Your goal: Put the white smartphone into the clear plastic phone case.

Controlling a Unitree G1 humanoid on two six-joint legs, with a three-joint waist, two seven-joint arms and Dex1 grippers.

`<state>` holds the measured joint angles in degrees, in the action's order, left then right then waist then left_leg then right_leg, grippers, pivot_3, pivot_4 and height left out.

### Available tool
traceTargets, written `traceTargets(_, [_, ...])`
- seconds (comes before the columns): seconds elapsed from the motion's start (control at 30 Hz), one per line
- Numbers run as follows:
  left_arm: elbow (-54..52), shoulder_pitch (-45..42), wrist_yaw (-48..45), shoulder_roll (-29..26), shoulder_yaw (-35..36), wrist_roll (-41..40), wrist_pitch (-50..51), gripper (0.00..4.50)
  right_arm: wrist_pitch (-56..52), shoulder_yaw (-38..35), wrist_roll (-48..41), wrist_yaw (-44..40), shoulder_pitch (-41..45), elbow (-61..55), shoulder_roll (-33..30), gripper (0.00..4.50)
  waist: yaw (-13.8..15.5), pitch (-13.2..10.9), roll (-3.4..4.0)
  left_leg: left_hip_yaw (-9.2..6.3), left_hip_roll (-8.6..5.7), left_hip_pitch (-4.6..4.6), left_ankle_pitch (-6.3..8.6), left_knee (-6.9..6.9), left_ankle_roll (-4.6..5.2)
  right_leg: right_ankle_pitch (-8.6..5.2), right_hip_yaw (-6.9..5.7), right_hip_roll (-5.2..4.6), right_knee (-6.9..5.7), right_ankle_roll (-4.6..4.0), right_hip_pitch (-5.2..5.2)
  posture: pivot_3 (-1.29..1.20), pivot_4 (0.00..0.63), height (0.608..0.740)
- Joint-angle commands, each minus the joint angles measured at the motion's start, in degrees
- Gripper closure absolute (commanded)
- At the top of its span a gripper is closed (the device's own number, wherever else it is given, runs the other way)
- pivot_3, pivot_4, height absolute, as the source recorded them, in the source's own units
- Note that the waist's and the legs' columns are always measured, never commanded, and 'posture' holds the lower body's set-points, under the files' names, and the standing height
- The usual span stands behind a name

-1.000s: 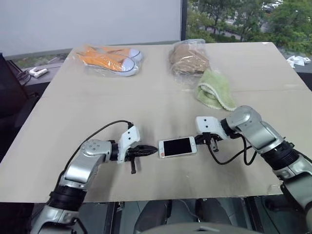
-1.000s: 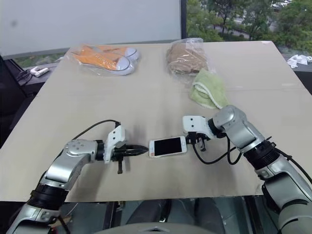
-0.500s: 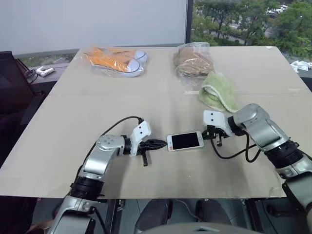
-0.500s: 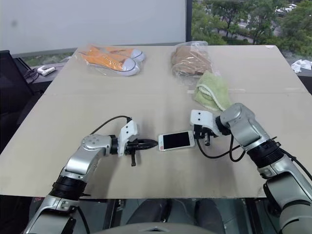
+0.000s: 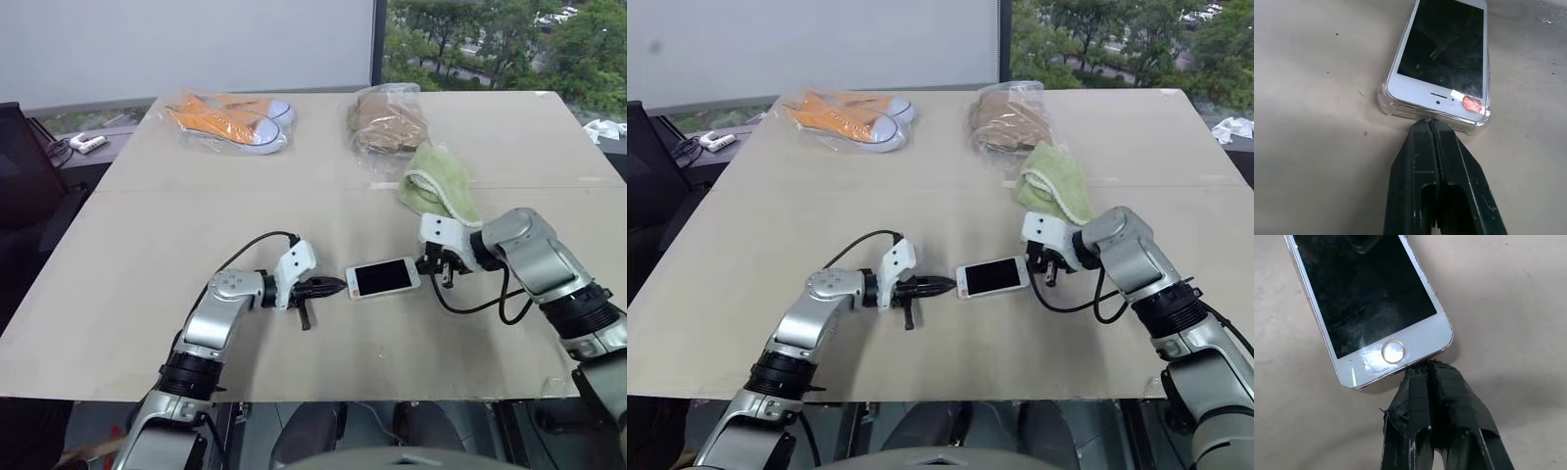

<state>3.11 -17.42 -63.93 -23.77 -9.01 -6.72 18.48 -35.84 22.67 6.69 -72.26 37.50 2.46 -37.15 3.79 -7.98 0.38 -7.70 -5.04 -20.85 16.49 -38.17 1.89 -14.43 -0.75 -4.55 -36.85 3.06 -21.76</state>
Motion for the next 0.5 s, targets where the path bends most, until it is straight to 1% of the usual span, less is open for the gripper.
traceTargets(0.03, [0.9,-0.7,0.8,2.8,-5.0,0.1,-0.2,4.5,3.1,1.4,-1.7,-0.7,-0.5,-1.3,1.1,4.44,0.0,0.0,0.0,0.0,0.0,-0.01,0.0,0.0,0.0,0.0,0.0,0.0,0.01,0.0,0.0,0.0,0.15,0.74])
traceTargets(0.27, [1.1,-0.2,0.9,2.0,-4.5,-0.1,-0.6,4.5,7.2,-0.3,-1.8,-0.7,0.8,1.1,-0.8,4.44,-0.1,0.0,0.0,-0.01,0.0,-0.03,0.01,0.06,0.0,-0.01,-0.02,-0.01,0.06,0.02,-0.01,0.0,0.15,0.74])
traceTargets(0.5, [1.0,-0.4,1.0,0.5,-1.7,-2.0,0.2,4.5,9.2,-1.0,-2.0,-0.5,0.3,1.4,-2.0,4.44,-0.2,-0.1,-0.02,-0.02,0.0,-0.15,0.0,0.1,0.0,-0.01,-0.02,-0.01,0.08,0.02,-0.15,0.0,0.15,0.74])
